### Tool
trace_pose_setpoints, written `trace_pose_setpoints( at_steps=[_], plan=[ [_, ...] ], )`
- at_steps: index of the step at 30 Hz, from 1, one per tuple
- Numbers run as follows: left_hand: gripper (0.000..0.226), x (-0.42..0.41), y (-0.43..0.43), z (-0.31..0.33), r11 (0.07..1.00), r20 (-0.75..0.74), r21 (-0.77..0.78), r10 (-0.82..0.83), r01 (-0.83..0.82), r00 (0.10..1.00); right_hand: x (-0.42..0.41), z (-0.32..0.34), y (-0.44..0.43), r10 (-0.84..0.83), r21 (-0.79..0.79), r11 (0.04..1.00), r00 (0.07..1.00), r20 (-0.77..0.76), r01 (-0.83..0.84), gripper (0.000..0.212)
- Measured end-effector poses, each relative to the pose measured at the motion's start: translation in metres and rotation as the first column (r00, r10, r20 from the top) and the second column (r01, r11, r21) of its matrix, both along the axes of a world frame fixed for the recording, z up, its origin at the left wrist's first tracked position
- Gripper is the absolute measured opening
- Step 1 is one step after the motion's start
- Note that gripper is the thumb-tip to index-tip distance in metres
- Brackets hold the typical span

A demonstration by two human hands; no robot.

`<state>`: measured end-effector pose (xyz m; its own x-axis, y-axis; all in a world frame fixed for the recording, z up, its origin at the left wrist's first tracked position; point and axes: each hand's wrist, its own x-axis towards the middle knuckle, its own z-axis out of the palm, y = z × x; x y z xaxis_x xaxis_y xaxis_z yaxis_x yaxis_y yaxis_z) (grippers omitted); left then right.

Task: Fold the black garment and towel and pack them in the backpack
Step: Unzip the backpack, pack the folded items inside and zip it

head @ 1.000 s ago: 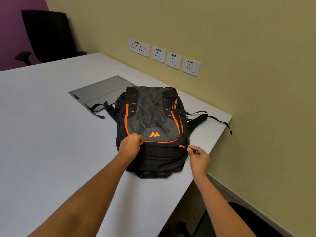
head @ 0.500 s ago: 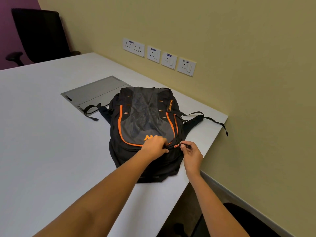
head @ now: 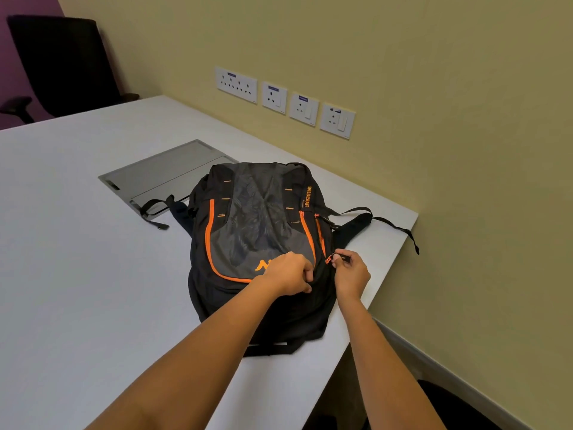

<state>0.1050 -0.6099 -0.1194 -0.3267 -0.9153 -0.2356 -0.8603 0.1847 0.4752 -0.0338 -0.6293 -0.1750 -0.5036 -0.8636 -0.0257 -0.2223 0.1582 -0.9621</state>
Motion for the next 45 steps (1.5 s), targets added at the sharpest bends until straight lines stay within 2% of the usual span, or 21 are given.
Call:
trace_pose_setpoints(
  at_steps=[6, 11, 16, 17, 18, 20, 22, 23, 25, 26, 27, 29, 32, 39, 42, 45],
  plan=[
    [0.019, 0.009, -0.020, -0.001, 0.978, -0.012, 0.179, -0.111, 0.111, 0.994, 0.008, -0.002, -0.045, 0.025, 0.036, 0.999, 0.996, -0.084, -0.022, 0.016],
    [0.021, 0.012, -0.036, -0.010, 0.948, -0.036, 0.266, -0.173, 0.176, 0.984, 0.015, 0.004, -0.088, 0.039, 0.030, 0.999, 0.993, -0.113, -0.036, 0.017],
    [0.021, 0.018, -0.048, -0.009, 0.884, -0.173, 0.411, -0.164, 0.223, 0.971, 0.019, -0.003, -0.110, 0.090, 0.044, 0.996, 0.984, -0.154, -0.084, 0.017],
    [0.016, 0.020, -0.052, -0.007, 0.887, -0.208, 0.400, -0.158, 0.231, 0.965, 0.018, -0.007, -0.111, 0.096, 0.045, 0.995, 0.986, -0.138, -0.090, 0.017],
    [0.012, 0.023, -0.055, -0.005, 0.920, -0.237, 0.329, -0.138, 0.213, 0.962, 0.016, -0.010, -0.111, 0.106, 0.042, 0.994, 0.987, -0.120, -0.102, 0.016],
    [0.010, 0.027, -0.061, -0.010, 0.996, -0.209, 0.037, -0.066, 0.076, 0.976, 0.013, -0.013, -0.111, 0.131, 0.037, 0.991, 0.986, -0.105, -0.128, 0.015],
    [0.023, 0.026, -0.060, -0.022, 0.958, -0.138, -0.288, -0.026, -0.015, 0.990, 0.012, -0.013, -0.112, 0.133, 0.022, 0.991, 0.986, -0.100, -0.132, 0.016],
    [0.037, 0.021, -0.057, -0.031, 0.932, -0.100, -0.363, -0.035, -0.004, 0.994, 0.013, -0.013, -0.113, 0.128, 0.009, 0.992, 0.987, -0.098, -0.128, 0.016],
    [0.065, 0.011, -0.049, -0.054, 0.938, 0.005, -0.340, -0.070, 0.067, 0.998, 0.016, -0.014, -0.114, 0.108, -0.025, 0.994, 0.990, -0.094, -0.111, 0.014],
    [0.070, 0.008, -0.044, -0.067, 0.944, 0.058, -0.312, -0.091, 0.105, 0.994, 0.017, -0.015, -0.114, 0.095, -0.045, 0.994, 0.991, -0.091, -0.100, 0.014],
    [0.070, 0.006, -0.039, -0.081, 0.939, 0.104, -0.313, -0.114, 0.141, 0.988, 0.017, -0.016, -0.114, 0.081, -0.067, 0.994, 0.993, -0.087, -0.087, 0.013],
    [0.067, 0.007, -0.030, -0.108, 0.886, 0.193, -0.410, -0.145, 0.214, 0.970, 0.018, -0.016, -0.113, 0.045, -0.110, 0.992, 0.996, -0.082, -0.054, 0.013],
    [0.067, 0.008, -0.022, -0.126, 0.837, 0.273, -0.496, -0.101, 0.230, 0.957, 0.020, -0.016, -0.114, 0.004, -0.148, 0.989, 0.997, -0.081, -0.016, 0.014],
    [0.052, 0.005, -0.021, -0.126, 0.790, 0.182, -0.589, -0.074, 0.169, 0.981, 0.024, -0.015, -0.115, -0.021, -0.211, 0.977, 0.999, -0.026, 0.015, 0.016],
    [0.039, -0.004, -0.027, -0.115, 0.770, 0.063, -0.637, 0.027, 0.020, 0.998, 0.026, -0.012, -0.113, -0.005, -0.236, 0.972, 0.999, 0.050, 0.017, 0.018],
    [0.039, -0.013, -0.041, -0.087, 0.826, -0.069, -0.540, 0.150, -0.164, 0.986, 0.023, -0.007, -0.107, 0.016, -0.277, 0.960, 0.989, 0.147, 0.025, 0.025]
  ],
)
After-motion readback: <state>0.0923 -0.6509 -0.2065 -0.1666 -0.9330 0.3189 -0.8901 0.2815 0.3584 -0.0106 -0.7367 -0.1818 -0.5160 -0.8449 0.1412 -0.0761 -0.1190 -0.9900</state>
